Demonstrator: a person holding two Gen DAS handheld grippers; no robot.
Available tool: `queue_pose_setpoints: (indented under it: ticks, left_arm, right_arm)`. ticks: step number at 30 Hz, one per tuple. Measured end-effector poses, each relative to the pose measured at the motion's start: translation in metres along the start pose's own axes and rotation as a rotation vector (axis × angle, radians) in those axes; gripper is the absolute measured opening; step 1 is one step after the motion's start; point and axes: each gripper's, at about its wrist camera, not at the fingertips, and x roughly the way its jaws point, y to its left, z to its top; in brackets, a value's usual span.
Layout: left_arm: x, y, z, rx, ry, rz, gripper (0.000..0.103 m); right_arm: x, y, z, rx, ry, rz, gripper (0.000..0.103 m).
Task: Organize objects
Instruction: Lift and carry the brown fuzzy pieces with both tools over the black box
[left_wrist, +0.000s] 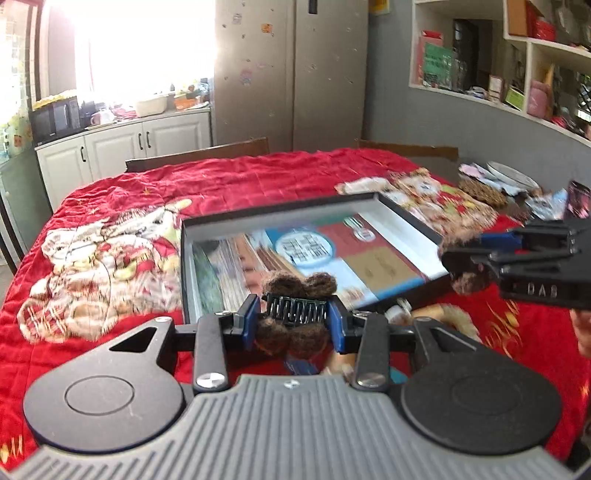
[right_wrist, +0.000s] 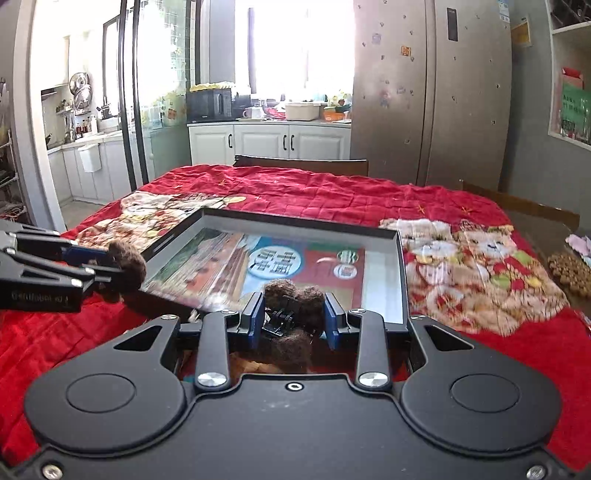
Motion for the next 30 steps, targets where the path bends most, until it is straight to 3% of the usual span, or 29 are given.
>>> queue_pose_setpoints:
  ticks: [11, 20, 30]
  left_arm:
    - [0.051, 0.020, 0.034, -0.042, -0.012, 0.048, 0.042]
    - [0.091, 0.044, 0.047, -0.121, 0.012, 0.080, 0.042]
    - [0.133, 0.052, 0.054, -0.143, 0.045, 0.115, 0.043]
  right_arm:
    - [0.066, -0.019, 0.030, 0.011, -0.012, -0.040, 0.032]
    - [0.128, -0.024, 0.041, -0.003, 0.028, -0.059, 0.032]
    - [0.176, -0.030, 0.049, -0.013, 0.064, -0.085, 0.032]
